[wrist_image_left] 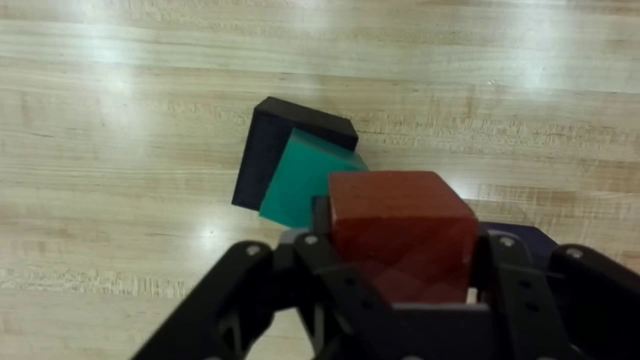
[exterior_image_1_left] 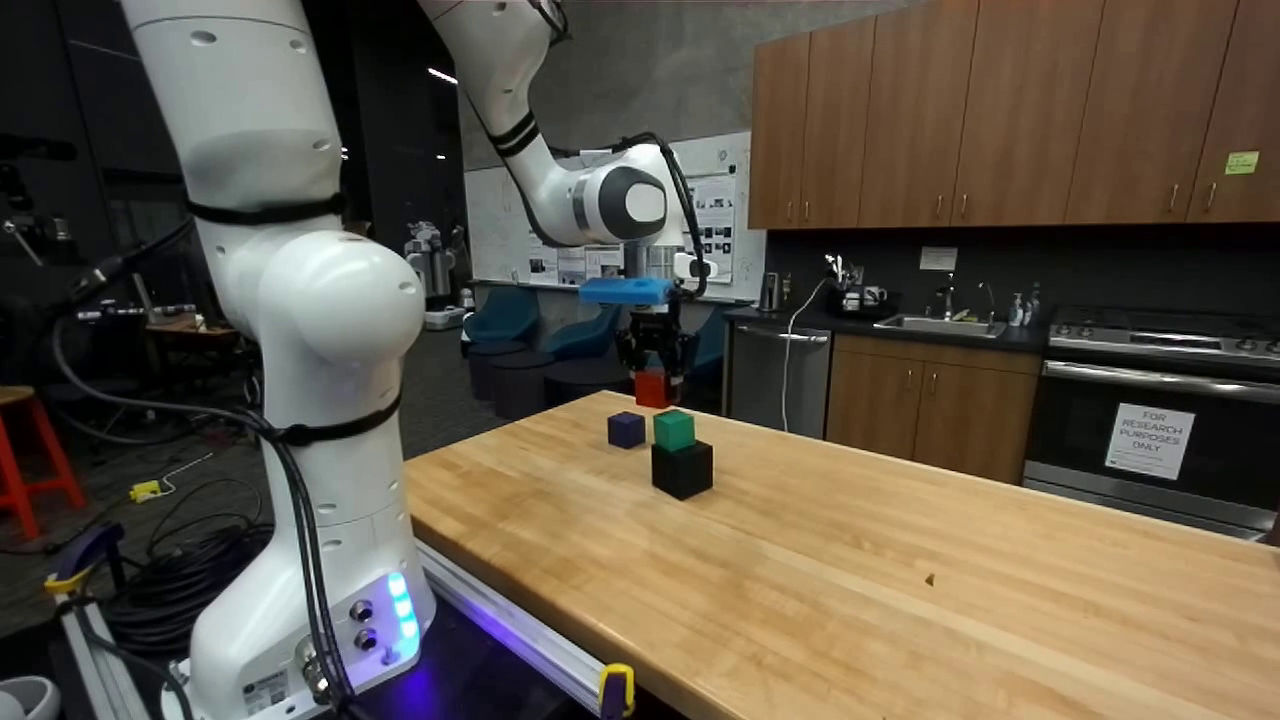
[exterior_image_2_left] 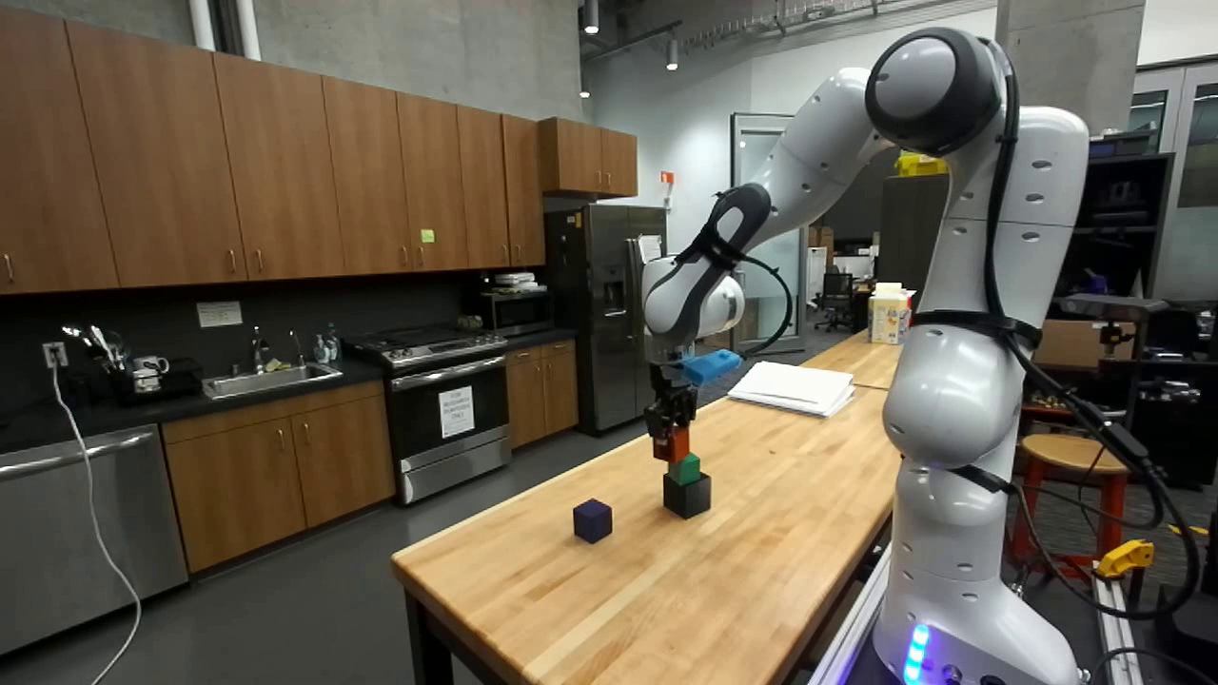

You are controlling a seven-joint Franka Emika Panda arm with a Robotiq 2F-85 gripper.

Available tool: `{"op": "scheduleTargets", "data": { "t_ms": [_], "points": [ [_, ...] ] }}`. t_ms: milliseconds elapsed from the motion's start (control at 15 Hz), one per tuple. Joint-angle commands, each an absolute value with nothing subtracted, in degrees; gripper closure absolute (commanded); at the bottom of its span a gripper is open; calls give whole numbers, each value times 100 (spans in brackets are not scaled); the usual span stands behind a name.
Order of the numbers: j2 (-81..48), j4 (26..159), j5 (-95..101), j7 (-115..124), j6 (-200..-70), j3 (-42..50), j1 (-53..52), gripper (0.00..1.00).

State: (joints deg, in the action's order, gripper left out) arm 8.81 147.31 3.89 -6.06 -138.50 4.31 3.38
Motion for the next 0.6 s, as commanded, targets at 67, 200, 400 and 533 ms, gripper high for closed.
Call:
{"op": "scheduleTargets", "data": {
  "t_ms": [67, 200, 400, 533],
  "points": [
    [612, 14209, 412, -507, -13648, 364, 327, 70],
    [525, 14037, 464, -492, -13518, 371, 350, 70],
    [504, 13930, 509, -523, -13319, 415, 394, 70],
    [548, 13978, 514, -573, -13310, 456, 438, 70]
  ]
}}
